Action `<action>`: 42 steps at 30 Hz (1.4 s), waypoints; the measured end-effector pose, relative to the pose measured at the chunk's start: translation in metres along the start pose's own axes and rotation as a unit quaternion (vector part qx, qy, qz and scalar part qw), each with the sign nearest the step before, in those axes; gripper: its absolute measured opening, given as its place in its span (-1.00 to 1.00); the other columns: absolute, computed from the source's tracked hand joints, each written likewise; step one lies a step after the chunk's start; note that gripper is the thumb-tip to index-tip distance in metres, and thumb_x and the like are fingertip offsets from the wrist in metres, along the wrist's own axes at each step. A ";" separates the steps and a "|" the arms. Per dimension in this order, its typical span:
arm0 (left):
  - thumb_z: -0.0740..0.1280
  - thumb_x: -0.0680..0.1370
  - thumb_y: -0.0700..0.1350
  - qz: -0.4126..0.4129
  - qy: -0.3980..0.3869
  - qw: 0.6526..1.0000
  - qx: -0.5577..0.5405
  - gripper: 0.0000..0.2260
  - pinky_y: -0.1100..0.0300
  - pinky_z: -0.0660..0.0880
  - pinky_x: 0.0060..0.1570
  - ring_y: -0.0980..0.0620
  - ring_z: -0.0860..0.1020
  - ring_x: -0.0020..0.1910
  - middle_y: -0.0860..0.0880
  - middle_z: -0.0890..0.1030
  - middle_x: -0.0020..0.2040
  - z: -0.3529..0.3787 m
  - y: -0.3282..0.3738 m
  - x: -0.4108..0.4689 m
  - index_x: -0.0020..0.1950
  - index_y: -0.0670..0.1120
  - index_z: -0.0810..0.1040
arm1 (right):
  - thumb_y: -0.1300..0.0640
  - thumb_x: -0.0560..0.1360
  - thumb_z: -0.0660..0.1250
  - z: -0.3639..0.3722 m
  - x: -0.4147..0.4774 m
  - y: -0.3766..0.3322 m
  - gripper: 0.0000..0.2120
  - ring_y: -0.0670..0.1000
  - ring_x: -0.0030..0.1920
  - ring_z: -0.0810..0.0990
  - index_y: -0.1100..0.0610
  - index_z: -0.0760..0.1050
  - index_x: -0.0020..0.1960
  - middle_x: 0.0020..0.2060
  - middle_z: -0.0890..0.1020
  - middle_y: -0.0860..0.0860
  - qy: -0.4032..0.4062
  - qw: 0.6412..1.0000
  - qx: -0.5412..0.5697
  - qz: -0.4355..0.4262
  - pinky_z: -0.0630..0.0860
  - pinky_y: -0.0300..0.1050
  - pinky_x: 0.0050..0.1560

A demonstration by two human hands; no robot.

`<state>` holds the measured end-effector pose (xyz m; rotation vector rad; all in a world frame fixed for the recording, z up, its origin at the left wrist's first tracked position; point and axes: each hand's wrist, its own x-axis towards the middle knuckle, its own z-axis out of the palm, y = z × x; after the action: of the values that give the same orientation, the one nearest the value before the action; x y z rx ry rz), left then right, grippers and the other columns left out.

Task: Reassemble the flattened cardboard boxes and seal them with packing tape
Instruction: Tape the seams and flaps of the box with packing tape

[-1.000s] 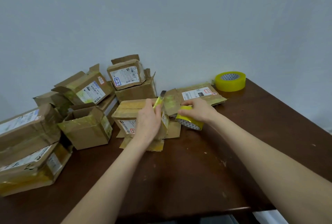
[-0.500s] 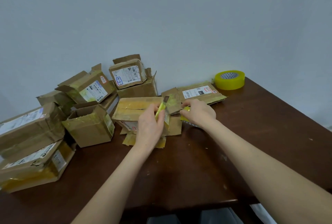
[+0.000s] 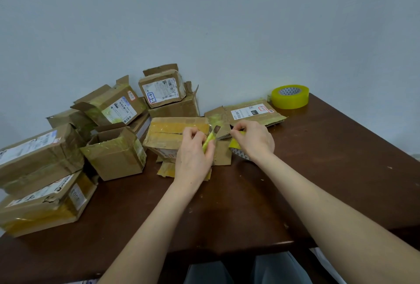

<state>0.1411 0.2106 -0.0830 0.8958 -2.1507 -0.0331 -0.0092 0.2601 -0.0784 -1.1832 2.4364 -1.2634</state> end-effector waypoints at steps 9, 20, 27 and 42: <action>0.32 0.55 -0.09 0.027 0.008 0.999 0.038 -0.80 0.23 0.35 -0.18 0.04 0.36 -0.13 -0.04 0.34 -0.07 0.006 -0.001 0.004 -0.18 -0.20 0.55 | -0.09 0.55 0.27 0.001 0.000 -0.001 -0.86 0.08 -0.03 0.57 -0.09 0.58 -0.05 -0.07 0.64 -0.02 -0.001 1.000 -0.007 -0.004 0.43 -0.11 -0.15; 0.28 0.55 -0.12 0.016 -0.011 0.992 0.122 -0.82 0.21 0.29 -0.14 -0.07 0.36 0.00 -0.12 0.38 0.00 0.013 0.004 0.012 -0.14 -0.22 0.56 | -0.07 0.55 0.25 0.002 -0.002 -0.003 -0.86 0.05 -0.15 0.52 -0.09 0.57 -0.07 -0.17 0.60 -0.04 0.021 0.999 -0.023 -0.021 0.39 -0.13 -0.21; 0.24 0.57 -0.05 0.025 -0.069 0.980 0.186 -0.77 0.13 0.42 0.09 -0.07 0.32 0.14 -0.10 0.35 0.12 0.014 0.003 0.015 0.01 -0.16 0.60 | -0.06 0.54 0.27 -0.019 0.002 0.012 -0.86 0.05 -0.12 0.52 -0.06 0.56 -0.12 -0.20 0.55 -0.06 0.035 0.998 0.049 -0.005 0.34 -0.14 -0.19; 0.16 0.59 0.17 0.065 -0.280 0.943 0.170 -0.65 0.09 0.46 -0.08 -0.03 0.45 0.16 -0.02 0.45 0.14 0.068 0.075 -0.012 0.22 -0.05 0.42 | -0.04 0.49 0.33 -0.098 0.018 0.057 -0.91 0.04 0.05 0.55 -0.07 0.57 -0.14 -0.08 0.65 -0.03 0.167 0.975 0.144 0.033 0.39 -0.11 -0.04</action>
<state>0.0561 0.2566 -0.1155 1.0239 -2.8052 0.1745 -0.0994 0.3277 -0.0551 -0.8631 2.3644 -1.8467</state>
